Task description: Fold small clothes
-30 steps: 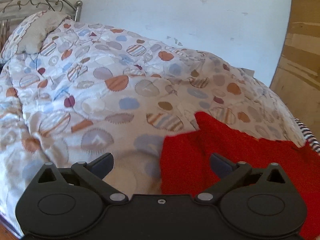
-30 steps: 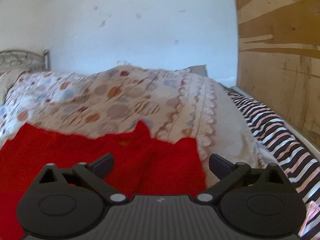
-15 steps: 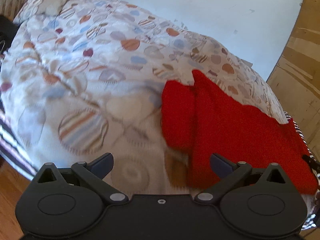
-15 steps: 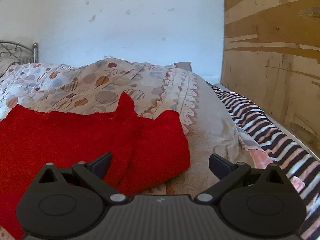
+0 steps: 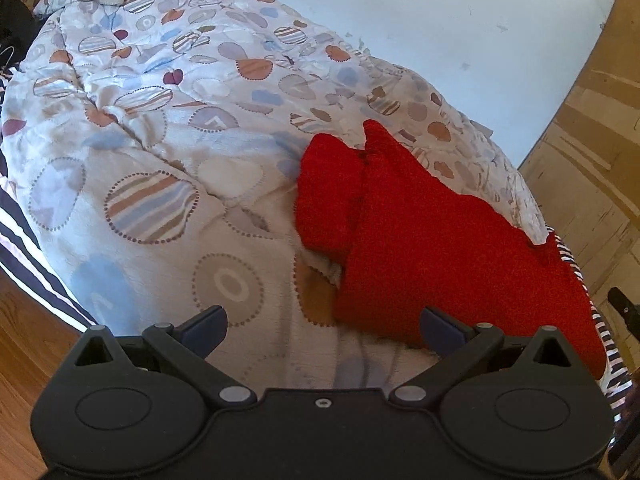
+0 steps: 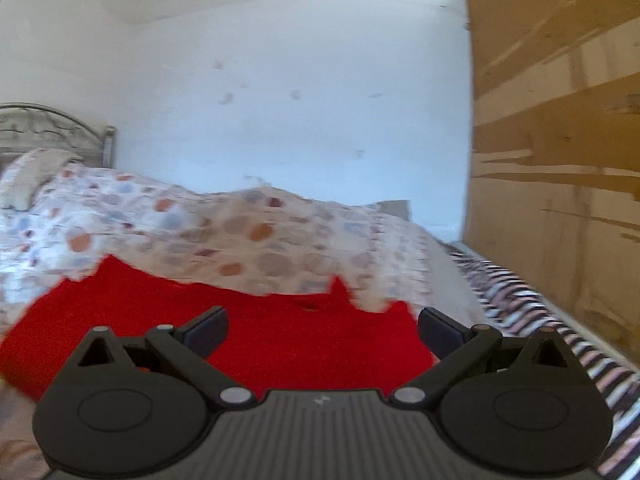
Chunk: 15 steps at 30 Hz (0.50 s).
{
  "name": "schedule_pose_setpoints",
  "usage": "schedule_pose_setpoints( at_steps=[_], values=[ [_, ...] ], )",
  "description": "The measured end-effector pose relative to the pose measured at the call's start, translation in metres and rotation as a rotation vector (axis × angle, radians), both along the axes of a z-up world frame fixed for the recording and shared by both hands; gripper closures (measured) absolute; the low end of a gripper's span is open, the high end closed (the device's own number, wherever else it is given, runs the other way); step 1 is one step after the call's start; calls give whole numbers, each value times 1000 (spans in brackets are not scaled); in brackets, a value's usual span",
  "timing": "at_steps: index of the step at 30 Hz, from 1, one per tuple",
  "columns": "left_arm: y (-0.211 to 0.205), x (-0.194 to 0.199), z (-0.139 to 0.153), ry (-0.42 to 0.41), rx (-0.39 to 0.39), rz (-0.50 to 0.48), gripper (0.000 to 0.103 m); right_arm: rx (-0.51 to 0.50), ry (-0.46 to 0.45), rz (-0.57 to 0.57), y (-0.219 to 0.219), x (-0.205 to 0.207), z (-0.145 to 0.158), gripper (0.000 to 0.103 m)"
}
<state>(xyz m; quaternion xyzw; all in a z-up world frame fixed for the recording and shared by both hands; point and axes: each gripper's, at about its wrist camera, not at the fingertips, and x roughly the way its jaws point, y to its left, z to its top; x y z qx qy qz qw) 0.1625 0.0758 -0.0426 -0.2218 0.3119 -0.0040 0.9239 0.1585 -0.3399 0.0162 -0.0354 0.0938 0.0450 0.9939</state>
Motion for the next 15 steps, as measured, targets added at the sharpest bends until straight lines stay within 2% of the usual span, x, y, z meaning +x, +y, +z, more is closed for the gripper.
schedule_pose_setpoints(
  at_steps=[6,15],
  values=[
    [-3,-1,0,3,-28,-1,1,-50,8,69,41,4,-14,0],
    [-11,6,-7,9,-70,-19,1,-62,61,94,61,13,-44,0]
  ],
)
